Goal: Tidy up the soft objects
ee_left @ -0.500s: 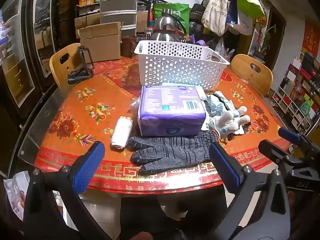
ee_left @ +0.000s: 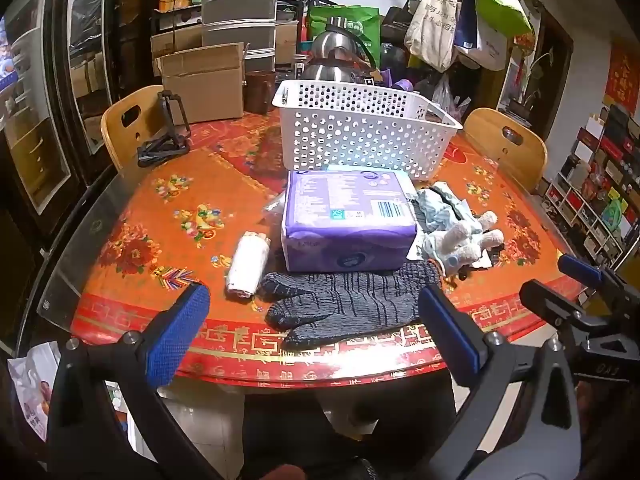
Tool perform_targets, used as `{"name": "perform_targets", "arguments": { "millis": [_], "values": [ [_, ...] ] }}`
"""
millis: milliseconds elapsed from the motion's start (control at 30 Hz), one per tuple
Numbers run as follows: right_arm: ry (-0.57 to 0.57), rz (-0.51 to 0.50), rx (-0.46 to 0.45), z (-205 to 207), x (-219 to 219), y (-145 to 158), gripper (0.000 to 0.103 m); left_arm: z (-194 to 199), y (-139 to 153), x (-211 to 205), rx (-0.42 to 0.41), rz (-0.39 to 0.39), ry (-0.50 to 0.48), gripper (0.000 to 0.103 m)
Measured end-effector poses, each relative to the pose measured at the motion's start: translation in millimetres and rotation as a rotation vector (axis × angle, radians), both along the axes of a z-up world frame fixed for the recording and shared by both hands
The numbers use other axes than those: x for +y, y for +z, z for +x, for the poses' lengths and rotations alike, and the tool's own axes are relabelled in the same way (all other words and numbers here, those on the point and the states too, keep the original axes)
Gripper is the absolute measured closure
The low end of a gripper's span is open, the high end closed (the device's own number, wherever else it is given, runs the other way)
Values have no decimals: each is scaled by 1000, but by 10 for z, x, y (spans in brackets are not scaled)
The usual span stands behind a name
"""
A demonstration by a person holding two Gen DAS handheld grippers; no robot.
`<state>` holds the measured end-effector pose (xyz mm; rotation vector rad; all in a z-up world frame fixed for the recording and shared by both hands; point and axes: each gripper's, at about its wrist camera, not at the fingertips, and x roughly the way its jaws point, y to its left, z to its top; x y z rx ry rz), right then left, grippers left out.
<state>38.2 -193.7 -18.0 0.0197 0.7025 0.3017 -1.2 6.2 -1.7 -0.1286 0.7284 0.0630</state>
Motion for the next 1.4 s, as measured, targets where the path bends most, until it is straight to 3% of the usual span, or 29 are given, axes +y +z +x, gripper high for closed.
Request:
{"name": "perform_targets", "arguments": {
  "millis": [1400],
  "values": [
    [-4,-6,13,32,-11,-36,0,8,1,-11,6,11,-7,0]
  ]
}}
